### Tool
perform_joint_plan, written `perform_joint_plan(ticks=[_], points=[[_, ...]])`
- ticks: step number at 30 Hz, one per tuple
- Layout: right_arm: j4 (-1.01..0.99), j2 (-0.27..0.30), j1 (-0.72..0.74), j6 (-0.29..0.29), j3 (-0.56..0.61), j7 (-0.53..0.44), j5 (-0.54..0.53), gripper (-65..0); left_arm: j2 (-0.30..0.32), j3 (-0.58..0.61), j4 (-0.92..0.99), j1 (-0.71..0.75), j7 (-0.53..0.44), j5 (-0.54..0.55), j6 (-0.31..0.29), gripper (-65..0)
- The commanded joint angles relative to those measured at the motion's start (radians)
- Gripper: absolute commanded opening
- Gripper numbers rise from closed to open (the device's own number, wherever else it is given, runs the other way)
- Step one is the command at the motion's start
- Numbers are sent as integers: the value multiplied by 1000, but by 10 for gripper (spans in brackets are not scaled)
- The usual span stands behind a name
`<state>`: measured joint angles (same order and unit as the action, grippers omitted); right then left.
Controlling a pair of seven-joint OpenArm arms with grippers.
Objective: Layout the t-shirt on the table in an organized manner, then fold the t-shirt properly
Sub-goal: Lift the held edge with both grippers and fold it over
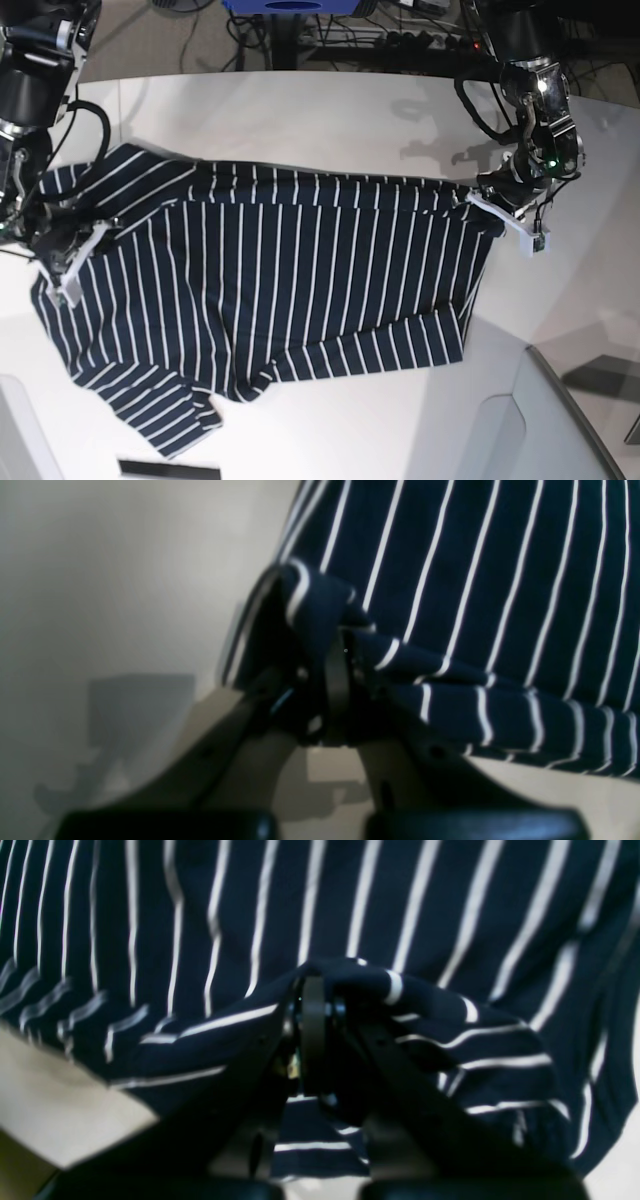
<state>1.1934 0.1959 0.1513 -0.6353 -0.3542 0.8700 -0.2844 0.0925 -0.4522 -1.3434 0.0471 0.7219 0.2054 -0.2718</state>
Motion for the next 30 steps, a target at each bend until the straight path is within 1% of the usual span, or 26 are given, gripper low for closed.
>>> perform_joint_plan(ticks=[1,6,7,11,14,20,24,30], points=[[16,15,23,5,-4,-28,-16,-647,11,-3,-18,-16,-20,4,-2,-650],[27,17,23,7,-4,-30,-16,-648,11,-15,-52,-10,-20,7,-2,-650],[27,24,23,7,-6,-31,-16,-648,14,-15,-63,-6,-20,7,-2,-650],[29,35,23,7,-62,-27,-22,-648,17,-17,-86,-5,-20,7,-2,-650],[55,41,23,7,-84,-24,-22,-648,17,-17,-86,-5,-20,7,-2,-650],[73,41,23,7,-84,-25,-19,-648,17,-20,-84,-10,-20,7,-1,-650],[65,41,23,7,-81,-28,-17,-648,17,-99,-83,-16,-20,6,-1,-650],[64,37,41,7,-79,-30,-17,-648,20,-98,-80,-16,-20,4,-1,-650]])
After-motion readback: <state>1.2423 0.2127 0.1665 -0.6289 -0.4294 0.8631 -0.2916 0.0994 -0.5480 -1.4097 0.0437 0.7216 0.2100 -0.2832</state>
